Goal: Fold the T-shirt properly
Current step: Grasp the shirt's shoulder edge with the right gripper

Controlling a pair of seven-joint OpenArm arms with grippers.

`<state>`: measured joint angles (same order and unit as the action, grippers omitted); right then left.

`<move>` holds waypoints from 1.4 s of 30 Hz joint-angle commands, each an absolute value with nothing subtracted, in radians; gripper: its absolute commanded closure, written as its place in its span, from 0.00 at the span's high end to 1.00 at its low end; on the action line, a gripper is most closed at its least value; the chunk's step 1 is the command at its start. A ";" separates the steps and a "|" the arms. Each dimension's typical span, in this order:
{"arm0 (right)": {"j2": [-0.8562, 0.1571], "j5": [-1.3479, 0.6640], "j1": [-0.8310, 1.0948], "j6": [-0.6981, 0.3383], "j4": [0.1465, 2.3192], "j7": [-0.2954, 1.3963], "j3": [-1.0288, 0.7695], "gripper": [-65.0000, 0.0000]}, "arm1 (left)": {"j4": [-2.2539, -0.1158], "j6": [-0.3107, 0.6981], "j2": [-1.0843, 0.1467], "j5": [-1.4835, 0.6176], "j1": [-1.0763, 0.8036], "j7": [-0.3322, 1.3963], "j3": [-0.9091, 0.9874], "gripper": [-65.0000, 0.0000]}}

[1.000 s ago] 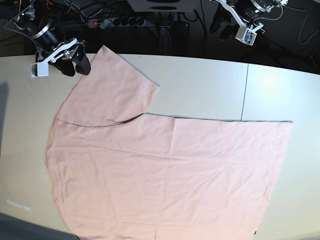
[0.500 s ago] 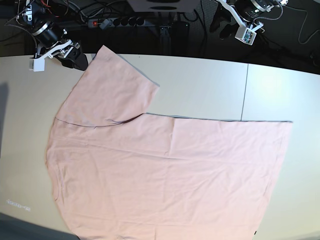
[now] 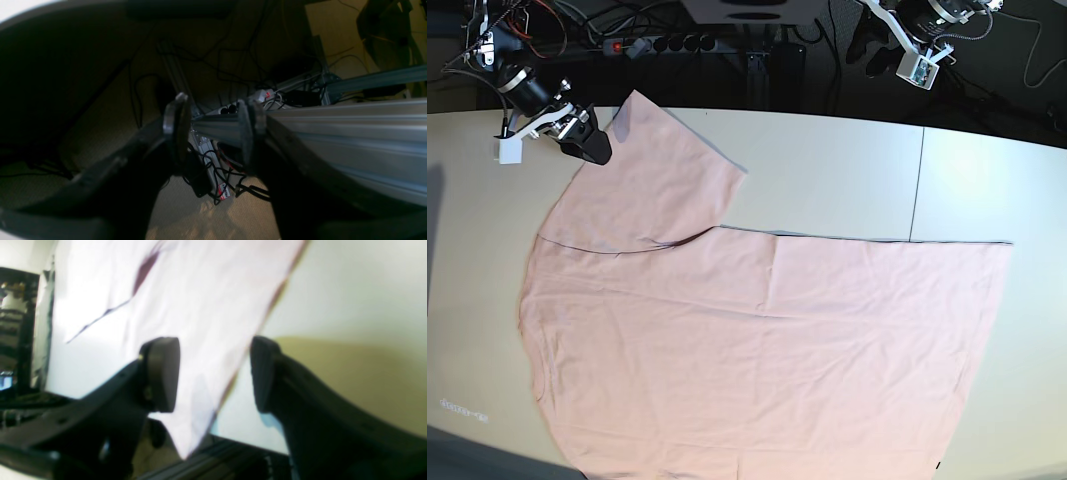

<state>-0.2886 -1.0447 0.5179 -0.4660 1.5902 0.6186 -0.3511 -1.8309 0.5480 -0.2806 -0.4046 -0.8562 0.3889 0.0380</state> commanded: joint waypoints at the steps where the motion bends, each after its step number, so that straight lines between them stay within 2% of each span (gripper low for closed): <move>1: -0.299 -1.047 0.521 -0.553 1.598 0.625 -0.331 0.53 | -1.847 0.566 -0.286 -0.416 -0.870 0.375 0.040 0.42; 5: -0.289 -1.034 0.489 -0.553 1.569 0.622 -0.274 0.53 | -1.847 0.566 -0.286 -0.416 -0.870 0.375 0.040 0.42; 17: -0.281 -1.026 0.361 -0.550 1.419 0.614 -0.270 0.50 | -1.847 0.566 -0.286 -0.417 -0.870 0.385 0.040 0.42; 18: -0.283 -1.011 0.360 -0.551 1.419 0.600 -0.271 0.45 | -1.847 0.566 -0.286 -0.418 -0.870 0.385 0.040 0.42; 22: -0.286 -0.965 0.358 -0.551 1.420 0.558 -0.271 0.05 | -1.847 0.565 -0.286 -0.427 -0.870 0.386 0.040 0.42; 23: -0.286 -0.964 0.358 -0.551 1.420 0.558 -0.271 0.00 | -1.847 0.565 -0.286 -0.427 -0.870 0.386 0.040 0.42; 31: -0.286 -0.893 0.357 -0.551 1.425 0.557 -0.271 0.00 | -1.943 0.566 -0.296 -0.451 -0.870 0.397 0.081 0.42; 37: -0.286 -0.889 0.357 -0.551 1.425 0.557 -0.271 0.00 | -2.090 0.566 -0.377 -0.622 -0.863 0.430 0.169 0.42; 42: -0.286 -0.889 0.358 -0.551 1.425 0.553 -0.271 0.00 | -2.083 0.543 -0.426 -0.746 -0.784 0.434 0.262 0.42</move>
